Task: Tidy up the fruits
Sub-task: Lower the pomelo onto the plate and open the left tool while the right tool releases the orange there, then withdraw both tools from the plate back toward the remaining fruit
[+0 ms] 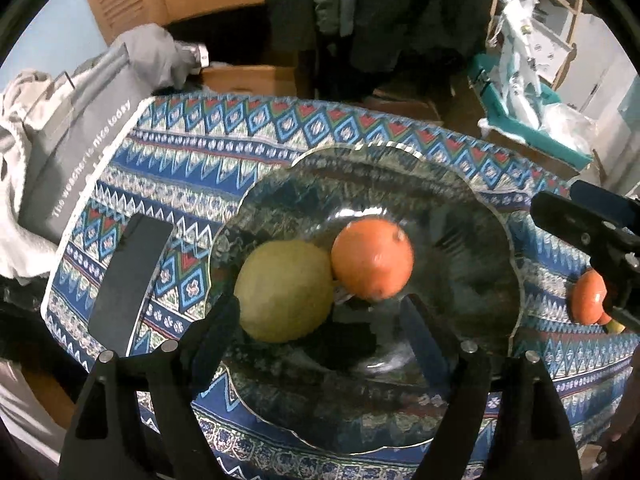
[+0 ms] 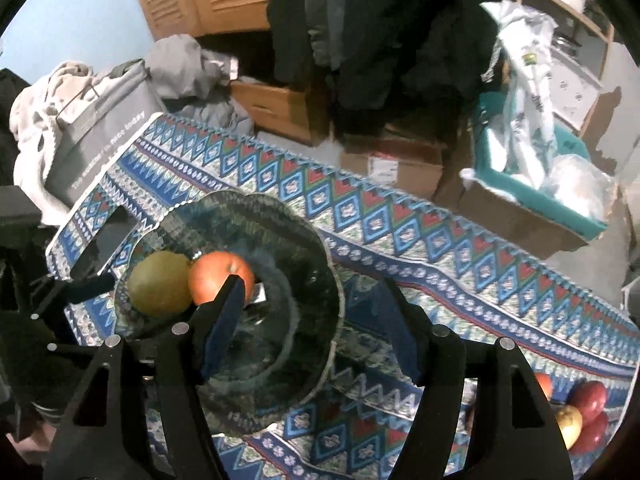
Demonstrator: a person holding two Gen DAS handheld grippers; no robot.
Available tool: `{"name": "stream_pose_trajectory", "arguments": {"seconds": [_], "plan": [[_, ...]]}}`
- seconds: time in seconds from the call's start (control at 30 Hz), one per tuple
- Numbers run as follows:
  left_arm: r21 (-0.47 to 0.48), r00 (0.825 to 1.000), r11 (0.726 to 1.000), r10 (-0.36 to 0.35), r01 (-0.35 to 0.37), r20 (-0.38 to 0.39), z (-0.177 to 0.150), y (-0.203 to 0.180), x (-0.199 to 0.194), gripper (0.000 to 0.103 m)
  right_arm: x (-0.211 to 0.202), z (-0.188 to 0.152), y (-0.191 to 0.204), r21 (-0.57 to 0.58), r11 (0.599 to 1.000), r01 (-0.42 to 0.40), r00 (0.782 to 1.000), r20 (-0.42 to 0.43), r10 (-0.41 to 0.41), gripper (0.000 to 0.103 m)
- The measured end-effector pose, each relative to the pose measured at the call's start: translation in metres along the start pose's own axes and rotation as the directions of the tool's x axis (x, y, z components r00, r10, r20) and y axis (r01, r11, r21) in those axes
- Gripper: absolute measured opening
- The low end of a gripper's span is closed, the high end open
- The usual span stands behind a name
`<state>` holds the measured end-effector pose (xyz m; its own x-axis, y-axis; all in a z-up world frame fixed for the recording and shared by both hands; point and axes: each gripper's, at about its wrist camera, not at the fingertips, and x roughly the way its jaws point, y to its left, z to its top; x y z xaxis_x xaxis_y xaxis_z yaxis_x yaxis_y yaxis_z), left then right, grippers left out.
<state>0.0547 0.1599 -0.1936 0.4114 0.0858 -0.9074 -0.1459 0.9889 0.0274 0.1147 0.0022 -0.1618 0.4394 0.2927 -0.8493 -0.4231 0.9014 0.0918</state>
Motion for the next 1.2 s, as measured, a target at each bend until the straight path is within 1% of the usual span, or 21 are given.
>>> {"name": "stream_pose_trajectory", "arguments": {"seconds": [0.23, 0.4, 0.53, 0.77, 0.9, 1.07, 1.2], "plan": [[0.036, 0.999, 0.999, -0.028, 0.027, 0.042, 0.004, -0.018, -0.026, 0.085, -0.030, -0.005, -0.014, -0.001, 0.996, 0.089, 0.995, 0.047, -0.089, 0.069], [0.081, 0.996, 0.996, -0.044, 0.038, 0.075, 0.006, -0.037, -0.045, 0.086, -0.053, -0.009, -0.028, 0.032, 0.994, 0.107, 0.991, 0.077, -0.109, 0.071], [0.108, 0.992, 0.992, -0.070, 0.058, 0.104, 0.005, -0.052, -0.060, 0.089, -0.074, -0.015, -0.041, 0.058, 0.990, 0.128, 0.986, 0.102, -0.133, 0.074], [0.176, 0.985, 0.980, -0.117, 0.094, 0.129, 0.002, -0.085, -0.082, 0.089, -0.106, -0.027, -0.060, 0.091, 0.982, 0.167, 0.975, 0.129, -0.178, 0.076], [0.210, 0.979, 0.971, -0.143, 0.111, 0.144, 0.000, -0.101, -0.092, 0.095, -0.121, -0.036, -0.072, 0.114, 0.977, 0.181, 0.970, 0.141, -0.196, 0.079], [0.248, 0.974, 0.960, -0.171, 0.131, 0.150, -0.001, -0.123, -0.101, 0.095, -0.138, -0.049, -0.093, 0.155, 0.966, 0.209, 0.962, 0.145, -0.231, 0.079], [0.277, 0.971, 0.951, -0.183, 0.135, 0.152, -0.003, -0.140, -0.107, 0.095, -0.152, -0.061, -0.111, 0.187, 0.951, 0.246, 0.949, 0.150, -0.276, 0.079]]}}
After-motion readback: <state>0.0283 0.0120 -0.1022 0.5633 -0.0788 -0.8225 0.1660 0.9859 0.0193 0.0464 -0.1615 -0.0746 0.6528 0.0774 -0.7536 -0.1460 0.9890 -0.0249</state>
